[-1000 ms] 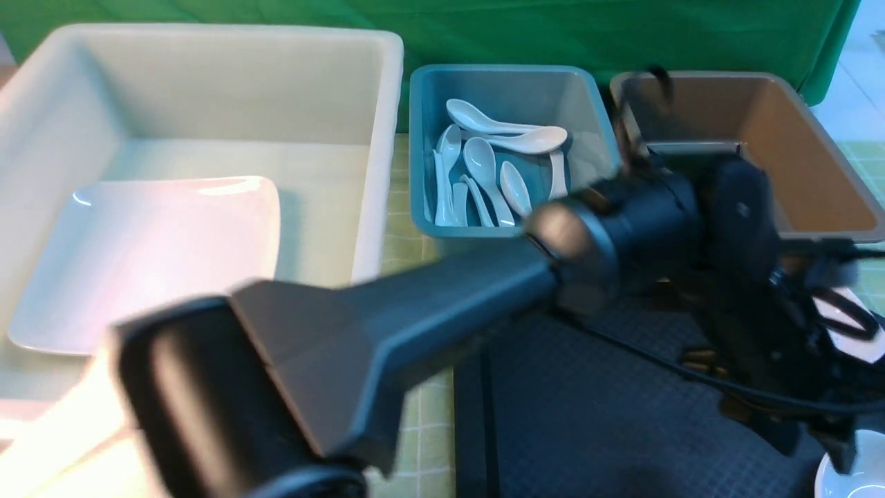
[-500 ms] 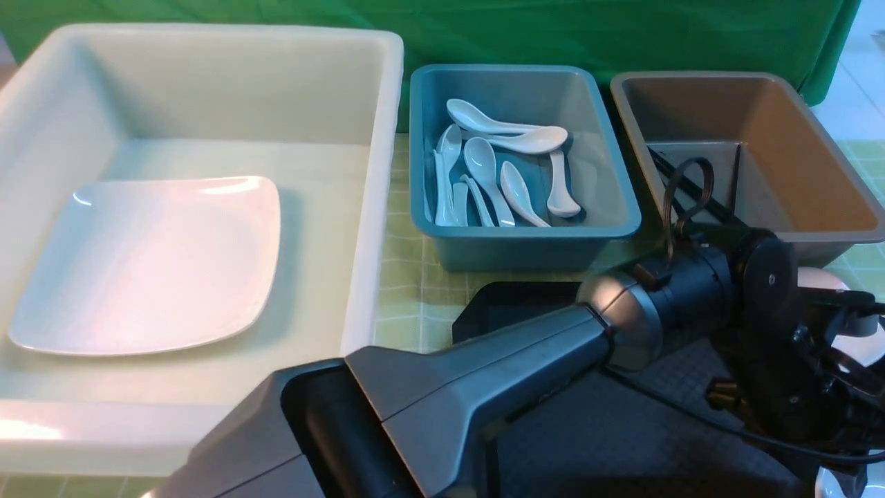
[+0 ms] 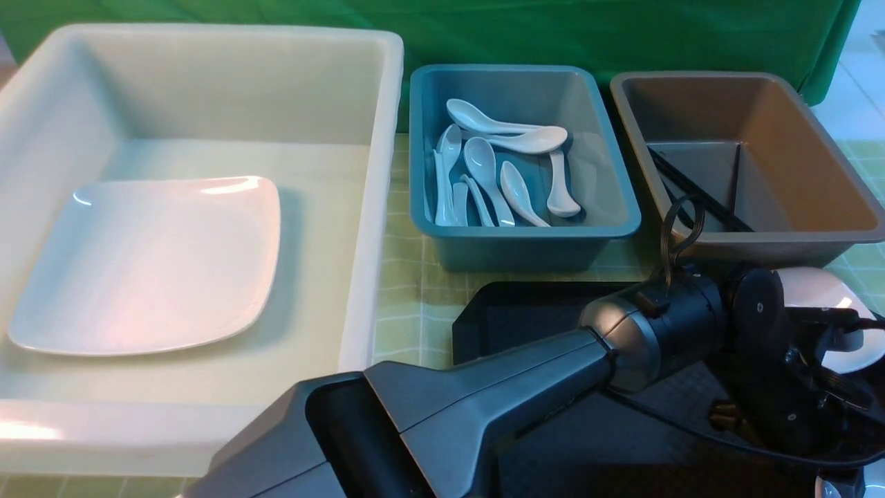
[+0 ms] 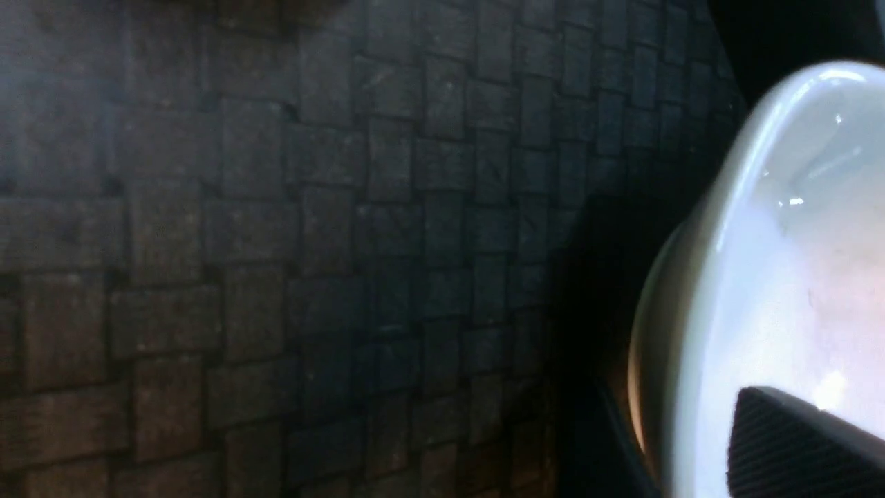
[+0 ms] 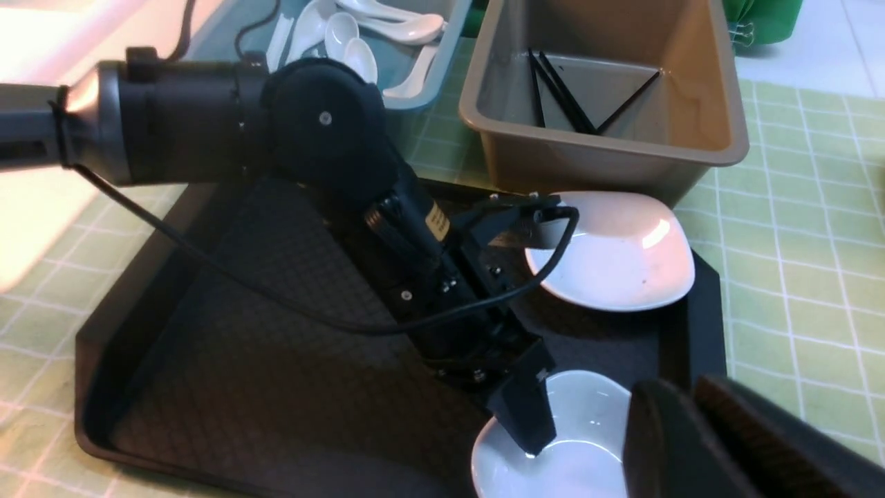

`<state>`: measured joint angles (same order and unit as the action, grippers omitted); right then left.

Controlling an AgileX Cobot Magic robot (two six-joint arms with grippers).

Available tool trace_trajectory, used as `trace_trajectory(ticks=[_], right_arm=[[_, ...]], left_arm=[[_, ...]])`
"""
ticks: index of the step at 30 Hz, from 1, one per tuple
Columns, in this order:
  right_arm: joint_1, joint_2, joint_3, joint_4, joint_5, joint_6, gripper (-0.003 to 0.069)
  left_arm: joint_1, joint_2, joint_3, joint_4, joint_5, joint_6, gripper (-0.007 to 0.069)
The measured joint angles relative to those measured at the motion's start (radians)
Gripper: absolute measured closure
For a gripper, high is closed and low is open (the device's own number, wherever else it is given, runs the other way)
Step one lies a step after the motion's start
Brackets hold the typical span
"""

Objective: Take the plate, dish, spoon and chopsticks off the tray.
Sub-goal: Use the left arm to grab a small plate from the dinner plate, then use the left arm to put the small plate into the large storage box on the left

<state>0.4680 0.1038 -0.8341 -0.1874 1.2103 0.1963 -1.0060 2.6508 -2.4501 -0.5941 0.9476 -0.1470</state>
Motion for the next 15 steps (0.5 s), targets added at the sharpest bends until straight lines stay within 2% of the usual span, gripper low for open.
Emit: trace_trajectory(ticks=[4,6,10,15], right_arm=[[0.000,0.000,0.000,0.000,0.000,0.000,0.0597],[0.000,0.000,0.000,0.000,0.000,0.000,0.0596],[0.000,0.000,0.000,0.000,0.000,0.000,0.0596],[0.000,0.000,0.000,0.000,0.000,0.000,0.0595]], left_arm=[[0.000,-0.004,-0.003,0.007,0.006,-0.012,0.0580],[0.004,-0.027,-0.014,0.020,0.020,-0.017,0.0615],[0.016,-0.104,-0.046,0.095,0.089,-0.017,0.0619],[0.089,-0.289,-0.117,0.229,0.194,-0.027,0.0619]])
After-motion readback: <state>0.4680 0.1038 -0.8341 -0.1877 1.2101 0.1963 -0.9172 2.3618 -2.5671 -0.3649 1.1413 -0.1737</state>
